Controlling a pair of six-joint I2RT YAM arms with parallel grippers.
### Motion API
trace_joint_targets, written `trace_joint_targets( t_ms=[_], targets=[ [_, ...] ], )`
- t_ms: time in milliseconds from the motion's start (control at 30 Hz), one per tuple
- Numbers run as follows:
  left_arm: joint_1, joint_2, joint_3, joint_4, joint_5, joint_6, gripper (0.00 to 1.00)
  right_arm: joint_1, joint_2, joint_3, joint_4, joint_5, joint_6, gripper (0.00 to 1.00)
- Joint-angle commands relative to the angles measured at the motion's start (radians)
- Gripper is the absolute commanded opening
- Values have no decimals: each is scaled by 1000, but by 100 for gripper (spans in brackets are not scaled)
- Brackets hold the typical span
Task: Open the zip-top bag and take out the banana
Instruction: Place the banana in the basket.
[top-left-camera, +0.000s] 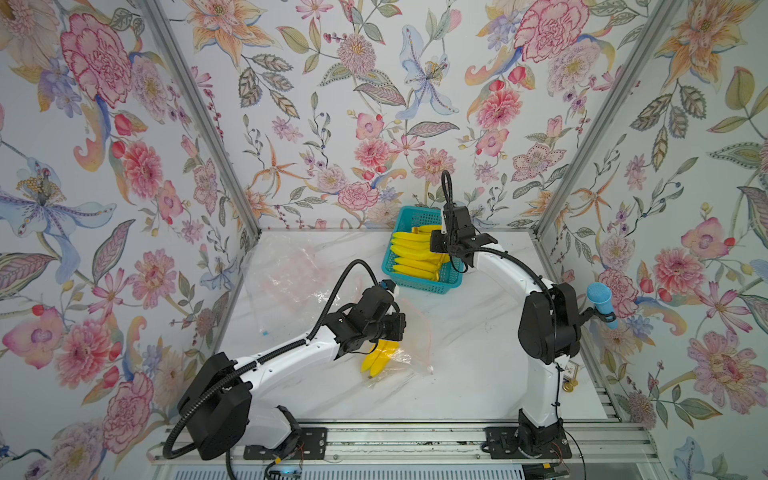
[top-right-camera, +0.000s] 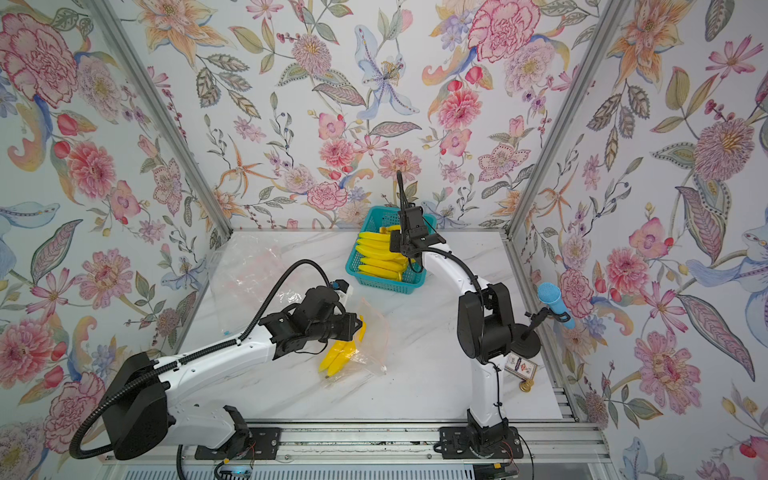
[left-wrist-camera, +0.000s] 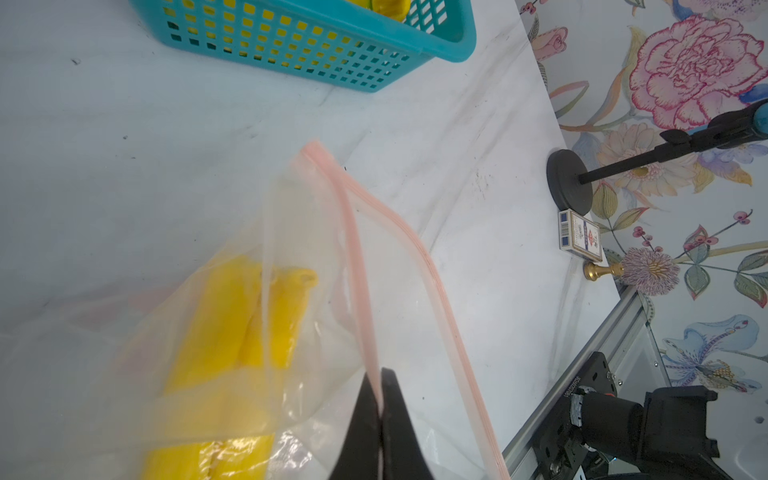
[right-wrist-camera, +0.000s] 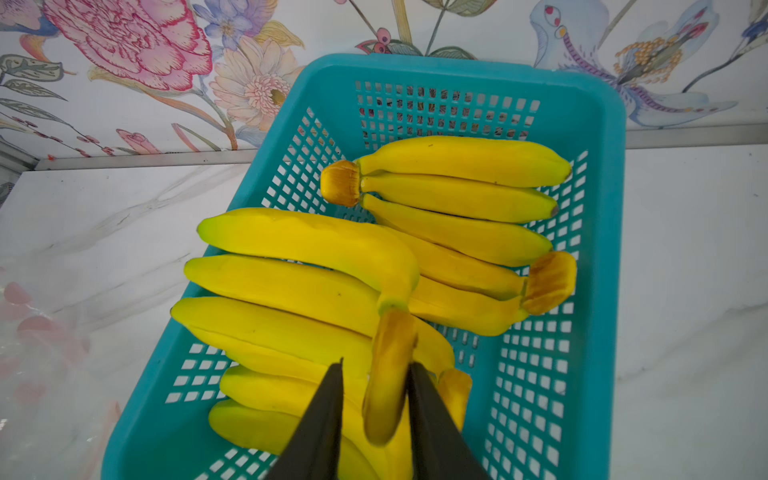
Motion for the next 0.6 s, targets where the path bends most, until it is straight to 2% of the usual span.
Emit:
trace_joint_targets(
  t_ms=[0,167,300,567],
  targets=[
    [23,22,6,24,89,96,0,20,13,44,-44,48,-3,37],
    [49,41,0,36,157,163,0,48,-60,37,-82,100,-2,44],
    [51,55,2,46,190,156,0,77,-191,-13,-109,82,-12,48],
    [51,24,-28,110,135,51,0,114,-548,-300,-136,-138,15,51]
  ],
)
